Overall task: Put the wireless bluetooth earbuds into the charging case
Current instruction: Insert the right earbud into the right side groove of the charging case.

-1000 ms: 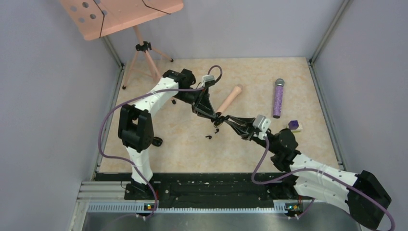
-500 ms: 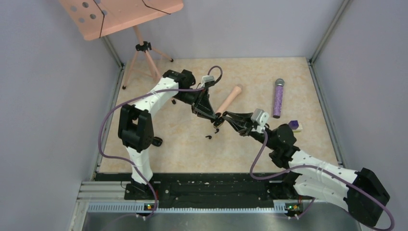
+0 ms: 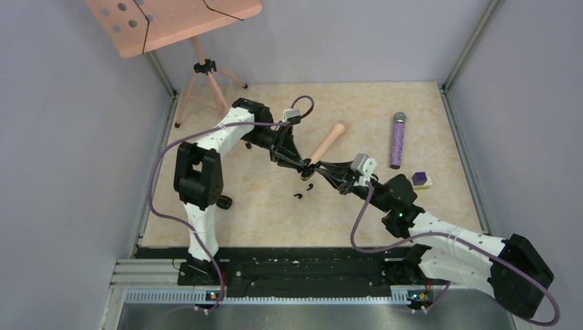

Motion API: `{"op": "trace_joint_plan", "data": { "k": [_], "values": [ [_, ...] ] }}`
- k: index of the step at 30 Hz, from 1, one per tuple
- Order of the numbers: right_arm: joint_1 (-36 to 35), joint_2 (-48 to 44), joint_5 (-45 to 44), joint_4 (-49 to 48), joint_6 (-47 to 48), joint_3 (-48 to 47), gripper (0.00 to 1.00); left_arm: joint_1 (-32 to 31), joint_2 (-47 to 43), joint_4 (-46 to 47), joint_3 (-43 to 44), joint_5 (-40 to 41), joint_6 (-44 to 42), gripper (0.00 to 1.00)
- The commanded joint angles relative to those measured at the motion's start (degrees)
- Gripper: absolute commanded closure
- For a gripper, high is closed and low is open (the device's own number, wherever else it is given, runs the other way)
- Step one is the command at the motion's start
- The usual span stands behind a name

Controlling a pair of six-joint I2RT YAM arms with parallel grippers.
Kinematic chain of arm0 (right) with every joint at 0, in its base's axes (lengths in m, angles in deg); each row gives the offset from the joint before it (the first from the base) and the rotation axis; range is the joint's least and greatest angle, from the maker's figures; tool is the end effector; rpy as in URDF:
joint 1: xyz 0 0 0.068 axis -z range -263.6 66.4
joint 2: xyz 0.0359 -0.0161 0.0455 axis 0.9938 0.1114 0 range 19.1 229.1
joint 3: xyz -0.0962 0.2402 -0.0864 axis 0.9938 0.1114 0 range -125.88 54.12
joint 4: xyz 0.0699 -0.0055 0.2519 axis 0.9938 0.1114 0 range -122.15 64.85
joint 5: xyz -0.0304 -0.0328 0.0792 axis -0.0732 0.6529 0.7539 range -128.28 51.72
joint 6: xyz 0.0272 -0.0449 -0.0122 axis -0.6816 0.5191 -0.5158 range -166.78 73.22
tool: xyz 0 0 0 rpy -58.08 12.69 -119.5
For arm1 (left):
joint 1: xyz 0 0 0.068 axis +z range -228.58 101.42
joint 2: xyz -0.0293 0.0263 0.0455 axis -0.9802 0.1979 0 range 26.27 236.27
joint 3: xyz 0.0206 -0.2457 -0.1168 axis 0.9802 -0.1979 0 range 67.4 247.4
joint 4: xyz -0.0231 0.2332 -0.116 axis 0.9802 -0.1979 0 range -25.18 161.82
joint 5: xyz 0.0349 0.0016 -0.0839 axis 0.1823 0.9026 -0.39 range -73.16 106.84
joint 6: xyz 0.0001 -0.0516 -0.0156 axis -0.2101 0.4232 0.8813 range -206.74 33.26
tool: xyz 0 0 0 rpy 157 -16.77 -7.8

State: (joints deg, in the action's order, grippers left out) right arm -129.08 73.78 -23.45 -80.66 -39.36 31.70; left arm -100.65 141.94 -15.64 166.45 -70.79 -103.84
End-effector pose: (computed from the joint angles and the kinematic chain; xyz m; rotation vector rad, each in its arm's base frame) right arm 0.1412 0.1566 0.2792 -0.7886 1.0741 0.7322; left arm 0.3277 -0.1712 0.2656 -0.4682 -2.0568 1.9969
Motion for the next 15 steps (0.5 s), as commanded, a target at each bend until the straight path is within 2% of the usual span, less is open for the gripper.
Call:
{"op": "trace_joint_plan", "data": {
  "k": [1,15],
  "values": [
    [-0.3,1.8,0.0,-1.7,-1.2,-3.4,1.0,0.6,0.4,-3.4,1.0,-8.3,-2.5,1.0],
    [-0.3,6.2,0.0,-5.1,-2.1,-4.8,1.0,1.4,1.0,-3.4,0.1,-8.4,-2.6,1.0]
  ]
}}
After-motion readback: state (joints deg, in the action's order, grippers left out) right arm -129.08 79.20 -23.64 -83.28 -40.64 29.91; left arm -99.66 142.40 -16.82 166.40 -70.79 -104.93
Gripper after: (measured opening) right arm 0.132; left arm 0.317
